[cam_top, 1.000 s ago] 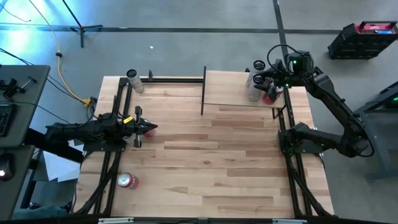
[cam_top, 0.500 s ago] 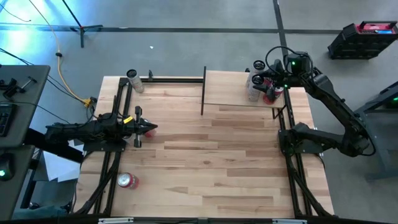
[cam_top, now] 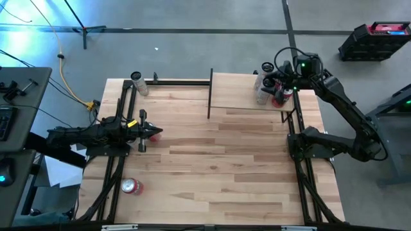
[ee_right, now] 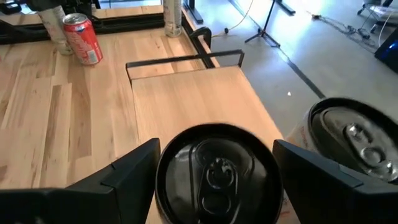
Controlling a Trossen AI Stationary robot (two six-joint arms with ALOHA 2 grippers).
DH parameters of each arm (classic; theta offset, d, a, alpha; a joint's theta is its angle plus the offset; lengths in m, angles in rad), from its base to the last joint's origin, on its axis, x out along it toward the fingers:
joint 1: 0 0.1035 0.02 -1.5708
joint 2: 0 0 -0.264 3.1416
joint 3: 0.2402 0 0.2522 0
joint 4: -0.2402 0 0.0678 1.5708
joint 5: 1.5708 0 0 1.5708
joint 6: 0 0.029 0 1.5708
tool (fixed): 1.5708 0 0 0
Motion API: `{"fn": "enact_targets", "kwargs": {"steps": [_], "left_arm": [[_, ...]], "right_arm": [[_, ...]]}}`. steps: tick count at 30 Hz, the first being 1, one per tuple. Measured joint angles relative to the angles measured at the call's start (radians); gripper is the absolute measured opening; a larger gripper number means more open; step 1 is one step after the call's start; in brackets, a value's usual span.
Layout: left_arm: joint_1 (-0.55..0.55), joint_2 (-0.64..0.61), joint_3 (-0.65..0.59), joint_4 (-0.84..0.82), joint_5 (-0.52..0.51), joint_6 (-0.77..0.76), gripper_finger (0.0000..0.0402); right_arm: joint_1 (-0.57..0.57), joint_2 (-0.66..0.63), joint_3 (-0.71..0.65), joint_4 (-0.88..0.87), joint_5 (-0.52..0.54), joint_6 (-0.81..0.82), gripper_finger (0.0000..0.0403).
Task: Place canned beverage on shelf
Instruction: Put the white soda can on the shelf aligned with the other white soda can
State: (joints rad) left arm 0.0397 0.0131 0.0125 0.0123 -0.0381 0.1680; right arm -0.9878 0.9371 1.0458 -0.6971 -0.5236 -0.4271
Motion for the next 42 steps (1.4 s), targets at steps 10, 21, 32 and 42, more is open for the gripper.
{"fn": "enact_targets", "kwargs": {"steps": [10, 21, 32, 42], "left_arm": [[0.000, 0.000, 0.000, 0.000, 0.000, 0.000, 0.0003], [0.000, 0.000, 0.000, 0.000, 0.000, 0.000, 0.0003], [0.000, 0.000, 0.000, 0.000, 0.000, 0.000, 0.0003], [0.000, 0.000, 0.000, 0.000, 0.000, 0.000, 0.0003]], "right_arm": [[0.000, -0.001, 0.005, 0.006, -0.002, 0.009, 0.0264], [0.000, -0.001, 0.005, 0.009, -0.002, 0.007, 0.0273], [0.000, -0.001, 0.006, 0.016, -0.007, 0.026, 0.0281], [0.000, -0.001, 0.006, 0.023, -0.021, 0.042, 0.0281]]}}
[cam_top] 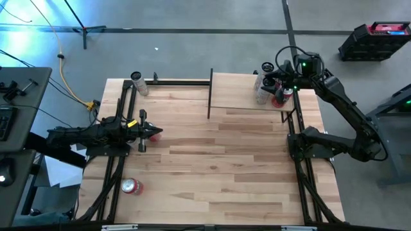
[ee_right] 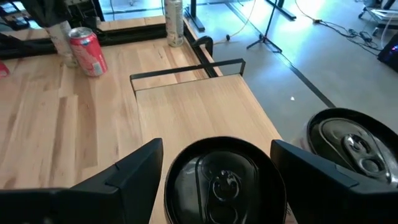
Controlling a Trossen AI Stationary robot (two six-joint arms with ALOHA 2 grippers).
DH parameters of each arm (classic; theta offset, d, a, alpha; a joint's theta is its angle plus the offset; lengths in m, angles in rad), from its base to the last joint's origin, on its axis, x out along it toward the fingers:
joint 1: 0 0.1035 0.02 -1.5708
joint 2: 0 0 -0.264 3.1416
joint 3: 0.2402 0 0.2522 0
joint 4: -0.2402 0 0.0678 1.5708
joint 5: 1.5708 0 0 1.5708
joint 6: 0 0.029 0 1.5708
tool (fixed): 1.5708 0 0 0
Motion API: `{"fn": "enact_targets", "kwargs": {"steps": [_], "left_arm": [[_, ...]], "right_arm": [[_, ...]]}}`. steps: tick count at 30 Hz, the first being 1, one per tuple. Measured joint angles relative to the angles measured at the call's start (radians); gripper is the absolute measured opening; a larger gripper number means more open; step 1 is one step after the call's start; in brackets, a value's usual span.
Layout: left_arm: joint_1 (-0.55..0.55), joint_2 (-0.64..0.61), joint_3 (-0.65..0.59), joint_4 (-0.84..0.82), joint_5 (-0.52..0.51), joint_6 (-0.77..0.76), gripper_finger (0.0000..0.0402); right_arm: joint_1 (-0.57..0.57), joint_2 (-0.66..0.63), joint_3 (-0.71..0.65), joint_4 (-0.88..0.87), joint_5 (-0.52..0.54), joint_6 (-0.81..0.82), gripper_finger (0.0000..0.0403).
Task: Place canned beverage on shelf
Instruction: Put the white soda can on the shelf aligned with the other white soda can, then put the orange soda can on the shelf
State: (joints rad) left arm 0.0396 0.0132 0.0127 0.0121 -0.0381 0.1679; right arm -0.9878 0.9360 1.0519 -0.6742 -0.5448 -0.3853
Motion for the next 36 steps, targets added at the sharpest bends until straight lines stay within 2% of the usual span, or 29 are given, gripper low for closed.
{"fn": "enact_targets", "kwargs": {"steps": [4, 12, 26, 31, 36], "left_arm": [[0.000, 0.000, 0.000, 0.000, 0.000, 0.000, 0.0003], [0.000, 0.000, 0.000, 0.000, 0.000, 0.000, 0.0003], [0.000, 0.000, 0.000, 0.000, 0.000, 0.000, 0.0003], [0.000, 0.000, 0.000, 0.000, 0.000, 0.000, 0.0003], [0.000, 0.000, 0.000, 0.000, 0.000, 0.000, 0.0003]], "right_arm": [[0.000, 0.000, 0.000, 0.005, -0.028, 0.011, 0.0281], [0.000, 0.000, 0.000, 0.019, -0.013, 0.011, 0.0281], [0.009, -0.031, 0.001, 0.147, -0.061, 0.019, 0.0281], [0.074, -0.036, 0.001, 0.265, -0.080, 0.067, 0.0281], [0.214, -0.041, 0.001, 0.406, -0.120, 0.150, 0.0281]]}}
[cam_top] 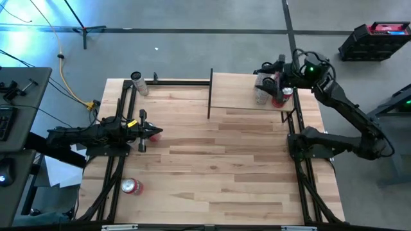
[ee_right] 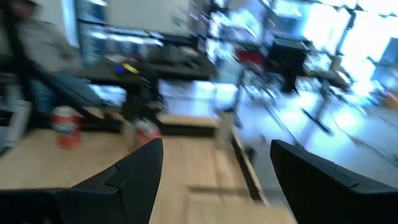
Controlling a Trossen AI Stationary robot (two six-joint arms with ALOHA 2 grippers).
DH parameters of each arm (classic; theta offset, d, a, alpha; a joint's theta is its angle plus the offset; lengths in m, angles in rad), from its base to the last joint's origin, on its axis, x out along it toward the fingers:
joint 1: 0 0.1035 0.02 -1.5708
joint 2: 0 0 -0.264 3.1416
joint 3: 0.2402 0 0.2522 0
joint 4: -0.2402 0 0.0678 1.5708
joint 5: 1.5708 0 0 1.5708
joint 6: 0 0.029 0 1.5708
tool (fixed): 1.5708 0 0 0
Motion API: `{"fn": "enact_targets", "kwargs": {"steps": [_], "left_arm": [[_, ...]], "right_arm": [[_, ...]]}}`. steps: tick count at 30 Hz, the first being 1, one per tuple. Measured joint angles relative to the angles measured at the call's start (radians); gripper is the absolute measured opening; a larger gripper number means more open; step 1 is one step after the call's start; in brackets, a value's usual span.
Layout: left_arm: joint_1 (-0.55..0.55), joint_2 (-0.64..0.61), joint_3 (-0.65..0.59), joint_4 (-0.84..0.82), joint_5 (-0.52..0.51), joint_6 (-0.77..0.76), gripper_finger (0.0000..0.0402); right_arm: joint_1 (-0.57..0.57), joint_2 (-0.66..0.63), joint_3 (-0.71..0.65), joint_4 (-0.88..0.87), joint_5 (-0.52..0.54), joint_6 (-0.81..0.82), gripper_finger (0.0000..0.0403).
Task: Place canned beverage on shelf
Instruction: Put the orange soda can on the shelf
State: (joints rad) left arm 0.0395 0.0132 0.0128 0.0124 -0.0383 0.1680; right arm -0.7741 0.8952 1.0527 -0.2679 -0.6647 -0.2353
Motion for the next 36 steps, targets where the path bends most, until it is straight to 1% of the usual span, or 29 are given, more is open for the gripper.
{"fn": "enact_targets", "kwargs": {"steps": [6, 9, 11, 15, 20, 23, 28, 31, 33, 36], "left_arm": [[0.000, 0.000, 0.000, 0.000, 0.000, 0.000, 0.0003], [0.000, 0.000, 0.000, 0.000, 0.000, 0.000, 0.0003], [0.000, 0.000, 0.000, 0.000, 0.000, 0.000, 0.0003], [0.000, 0.000, -0.001, 0.010, -0.002, 0.006, 0.0003], [0.000, 0.000, -0.001, 0.089, 0.000, -0.087, 0.0003], [0.000, 0.000, -0.001, 0.173, -0.005, -0.098, 0.0003], [-0.002, 0.000, -0.001, 0.253, 0.004, -0.263, 0.0003], [-0.002, 0.004, 0.002, 0.331, 0.002, -0.271, 0.0003], [-0.002, 0.014, 0.037, 0.313, -0.033, -0.285, 0.0003], [-0.002, 0.082, 0.157, 0.194, -0.130, -0.317, 0.0001]], "right_arm": [[0.218, -0.002, 0.000, 0.056, 0.020, -0.001, 0.0281], [0.310, -0.001, 0.000, 0.055, 0.060, -0.004, 0.0281], [0.362, -0.001, 0.000, 0.055, 0.084, -0.004, 0.0281], [0.440, 0.000, 0.000, 0.048, 0.086, -0.033, 0.0281], [0.492, 0.000, 0.000, 0.021, 0.087, -0.065, 0.0281], [0.508, 0.002, 0.000, 0.025, 0.086, -0.094, 0.0281], [0.509, 0.010, 0.000, 0.027, 0.088, -0.109, 0.0281], [0.511, 0.018, 0.000, 0.025, 0.128, -0.104, 0.0281], [0.517, 0.023, 0.000, 0.014, 0.167, -0.106, 0.0281], [0.532, 0.026, 0.000, 0.013, 0.202, -0.113, 0.0281]]}}
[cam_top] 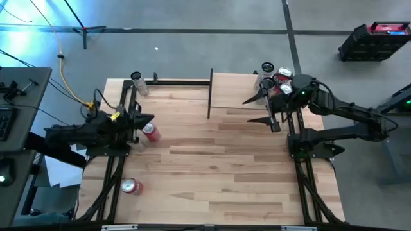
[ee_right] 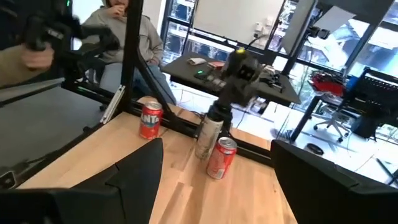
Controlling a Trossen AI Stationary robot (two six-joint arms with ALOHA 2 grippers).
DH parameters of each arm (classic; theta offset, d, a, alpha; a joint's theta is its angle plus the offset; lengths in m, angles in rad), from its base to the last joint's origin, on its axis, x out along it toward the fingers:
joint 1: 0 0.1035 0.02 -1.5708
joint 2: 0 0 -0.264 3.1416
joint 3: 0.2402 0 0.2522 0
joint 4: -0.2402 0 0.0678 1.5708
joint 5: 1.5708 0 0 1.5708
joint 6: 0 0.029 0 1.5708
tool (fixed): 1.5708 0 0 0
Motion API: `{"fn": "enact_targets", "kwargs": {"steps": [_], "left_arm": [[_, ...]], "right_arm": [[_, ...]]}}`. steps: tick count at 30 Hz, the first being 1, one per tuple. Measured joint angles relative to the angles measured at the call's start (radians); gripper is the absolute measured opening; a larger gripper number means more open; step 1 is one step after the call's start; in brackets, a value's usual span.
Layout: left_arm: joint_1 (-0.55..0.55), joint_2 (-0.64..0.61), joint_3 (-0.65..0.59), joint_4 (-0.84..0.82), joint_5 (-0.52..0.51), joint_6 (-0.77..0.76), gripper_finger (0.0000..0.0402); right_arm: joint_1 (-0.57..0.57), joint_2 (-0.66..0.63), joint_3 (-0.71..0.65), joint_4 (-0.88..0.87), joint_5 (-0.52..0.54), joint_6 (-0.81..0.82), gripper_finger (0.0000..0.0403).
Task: Place canned beverage on shelf
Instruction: Put the orange soda can on the shelf
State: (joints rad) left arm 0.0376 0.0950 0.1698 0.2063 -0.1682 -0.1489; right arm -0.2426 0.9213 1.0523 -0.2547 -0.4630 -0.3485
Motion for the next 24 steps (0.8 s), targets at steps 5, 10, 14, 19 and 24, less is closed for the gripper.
{"fn": "enact_targets", "kwargs": {"steps": [5, 10, 14, 19, 24], "left_arm": [[0.000, 0.248, 0.311, -0.266, -0.056, -0.037, 0.0013], [0.000, 0.531, 0.661, -0.662, -0.108, -0.118, 0.0067], [0.000, 0.707, 0.888, -0.992, -0.185, -0.161, 0.0131], [0.002, 0.847, 1.077, -1.331, -0.179, -0.256, 0.0209], [0.002, 0.911, 1.117, -1.563, -0.118, -0.355, 0.0267]], "right_arm": [[0.037, 0.001, 0.000, -0.035, 0.001, 0.011, 0.0281], [0.095, 0.005, -0.019, -0.064, 0.046, 0.017, 0.0281], [0.149, 0.006, -0.078, -0.046, 0.077, 0.039, 0.0281], [0.218, 0.006, -0.165, -0.026, 0.193, 0.106, 0.0281], [0.298, 0.005, -0.259, 0.076, 0.287, 0.185, 0.0281]]}}
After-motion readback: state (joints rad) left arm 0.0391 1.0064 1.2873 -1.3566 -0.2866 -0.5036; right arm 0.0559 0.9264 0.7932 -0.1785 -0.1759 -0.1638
